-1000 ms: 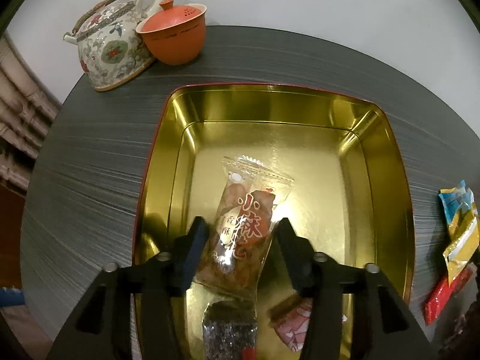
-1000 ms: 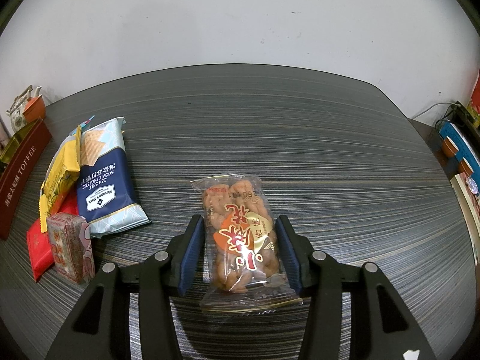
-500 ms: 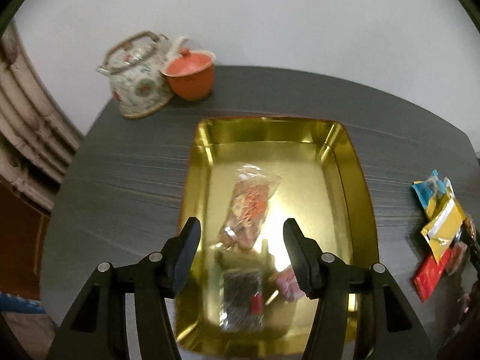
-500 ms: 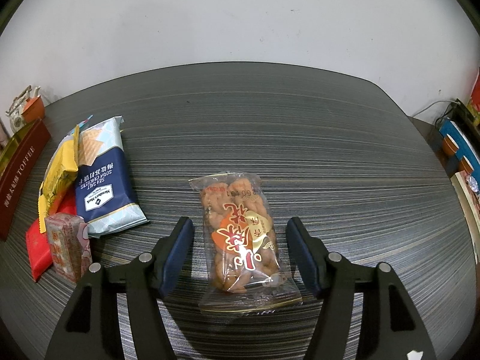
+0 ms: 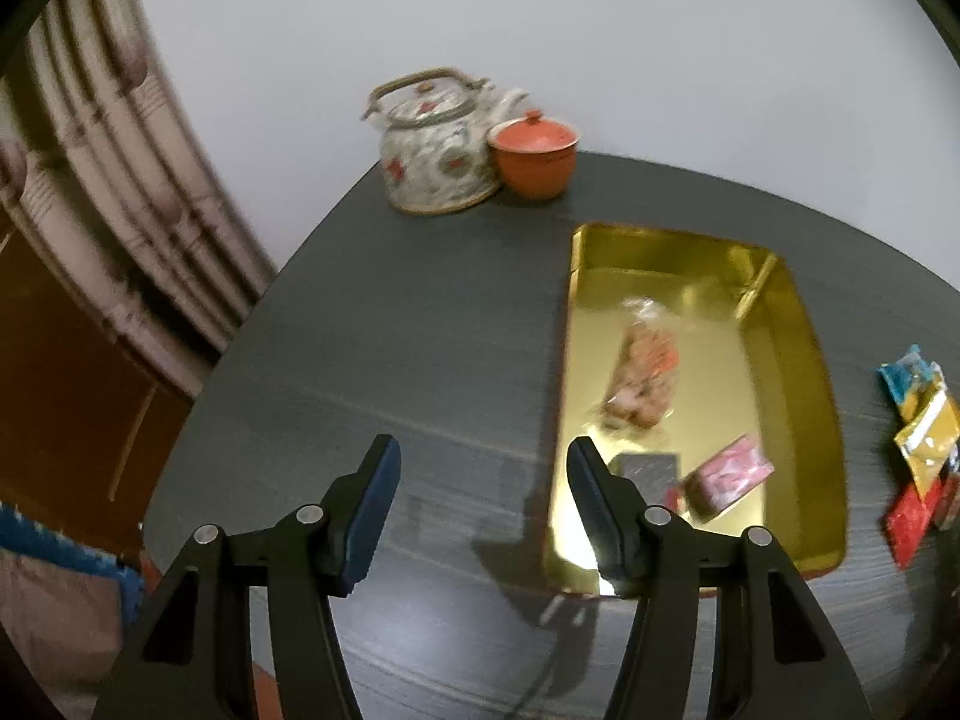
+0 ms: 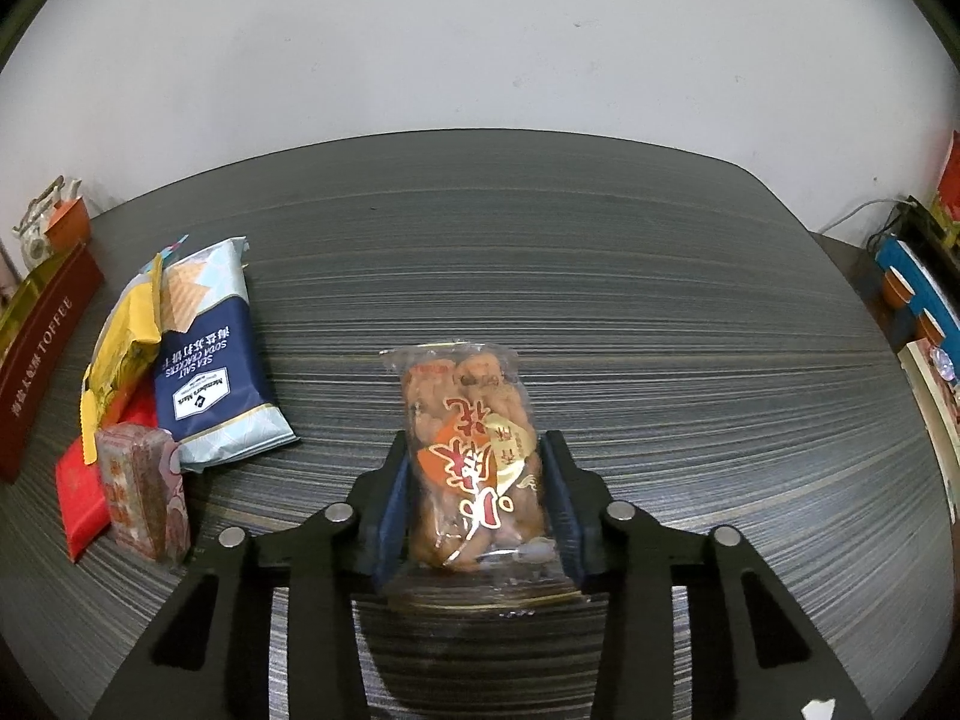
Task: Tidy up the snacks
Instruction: 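Lift the open left gripper away from the tin, then carry the right gripper's dough twist bag into the tin and open it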
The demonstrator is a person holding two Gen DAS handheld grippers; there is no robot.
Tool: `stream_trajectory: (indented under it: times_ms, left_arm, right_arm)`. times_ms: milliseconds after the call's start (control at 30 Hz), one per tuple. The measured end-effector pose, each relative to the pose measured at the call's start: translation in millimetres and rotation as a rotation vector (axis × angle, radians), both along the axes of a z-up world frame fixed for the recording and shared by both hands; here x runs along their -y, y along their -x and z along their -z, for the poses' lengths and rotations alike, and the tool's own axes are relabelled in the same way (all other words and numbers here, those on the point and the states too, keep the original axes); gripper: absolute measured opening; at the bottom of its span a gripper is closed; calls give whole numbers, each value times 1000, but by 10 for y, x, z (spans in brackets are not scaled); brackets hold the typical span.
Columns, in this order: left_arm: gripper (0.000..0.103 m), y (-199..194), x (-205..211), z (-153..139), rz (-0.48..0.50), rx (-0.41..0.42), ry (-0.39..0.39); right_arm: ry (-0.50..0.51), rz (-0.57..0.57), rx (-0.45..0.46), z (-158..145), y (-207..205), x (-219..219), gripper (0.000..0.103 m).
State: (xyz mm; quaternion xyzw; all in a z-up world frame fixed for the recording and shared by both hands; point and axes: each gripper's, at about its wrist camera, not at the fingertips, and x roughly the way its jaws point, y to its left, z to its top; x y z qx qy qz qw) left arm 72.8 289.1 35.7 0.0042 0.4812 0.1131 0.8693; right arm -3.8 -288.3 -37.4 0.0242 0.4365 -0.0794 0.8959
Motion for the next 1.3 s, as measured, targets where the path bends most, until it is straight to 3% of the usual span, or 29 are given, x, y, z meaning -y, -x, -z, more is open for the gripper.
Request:
stream_trajectory:
  times_ms: [367, 500, 733, 1000, 1300]
  left_arm:
    - [65, 185, -284, 218, -92, -1, 80]
    - [73, 219, -381, 268, -122, 8, 98]
    - [77, 254, -512, 224, -164, 23, 142]
    - [80, 267, -551, 165, -179, 40, 151]
    - [80, 307, -666, 125, -222, 39, 137]
  right_arm:
    - [23, 20, -29, -89, 59, -64, 36]
    - [34, 38, -34, -200, 90, -132, 36]
    - [17, 39, 16, -534, 38, -435, 36]
    - [-8, -159, 69, -897, -160, -1349, 36]
    - [-77, -445, 51, -884, -297, -2679, 36]
